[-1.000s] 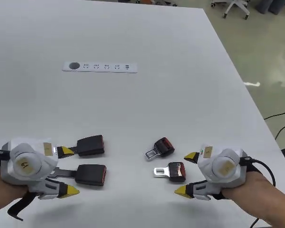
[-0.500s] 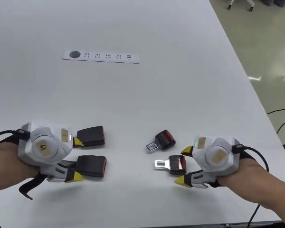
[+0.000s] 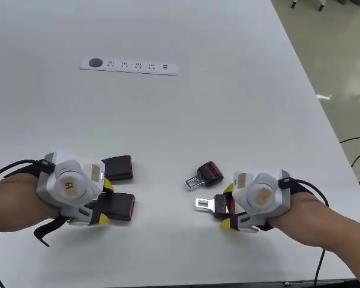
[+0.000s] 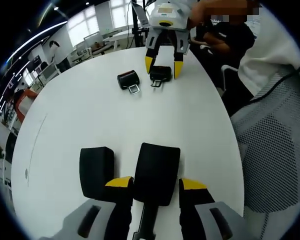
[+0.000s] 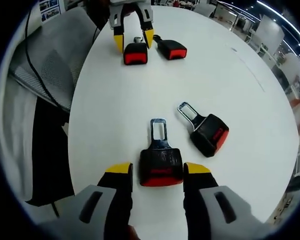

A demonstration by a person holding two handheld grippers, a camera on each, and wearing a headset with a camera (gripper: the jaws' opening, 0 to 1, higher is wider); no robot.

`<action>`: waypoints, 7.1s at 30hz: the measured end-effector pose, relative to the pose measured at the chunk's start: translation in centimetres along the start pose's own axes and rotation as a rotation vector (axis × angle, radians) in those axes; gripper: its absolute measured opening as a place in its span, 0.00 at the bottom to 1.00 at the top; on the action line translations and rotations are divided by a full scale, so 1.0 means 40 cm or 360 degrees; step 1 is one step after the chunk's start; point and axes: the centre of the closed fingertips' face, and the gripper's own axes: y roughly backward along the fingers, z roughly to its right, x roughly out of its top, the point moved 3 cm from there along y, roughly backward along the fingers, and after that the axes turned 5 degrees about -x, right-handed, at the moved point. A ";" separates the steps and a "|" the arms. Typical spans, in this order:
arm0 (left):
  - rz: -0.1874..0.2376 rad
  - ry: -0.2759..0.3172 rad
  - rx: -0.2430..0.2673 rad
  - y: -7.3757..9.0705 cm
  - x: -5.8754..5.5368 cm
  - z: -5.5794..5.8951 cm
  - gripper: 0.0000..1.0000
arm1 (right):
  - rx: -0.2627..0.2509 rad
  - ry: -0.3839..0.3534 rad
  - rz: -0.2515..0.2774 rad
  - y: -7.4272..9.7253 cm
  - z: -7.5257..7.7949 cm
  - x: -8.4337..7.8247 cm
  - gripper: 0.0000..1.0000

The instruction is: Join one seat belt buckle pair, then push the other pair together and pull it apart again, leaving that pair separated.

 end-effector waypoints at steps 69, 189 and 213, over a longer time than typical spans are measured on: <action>-0.0114 0.0029 -0.0046 -0.015 -0.011 0.017 0.33 | 0.0236 0.0208 0.0134 -0.094 -0.078 0.186 0.33; -0.0182 0.0095 -0.0075 -0.017 -0.023 0.004 0.34 | 0.0190 0.0245 0.0275 -0.167 -0.101 0.353 0.35; 0.0106 0.0296 0.0144 0.109 0.013 -0.107 0.41 | 0.0055 0.0095 0.0444 -0.019 0.006 0.294 0.37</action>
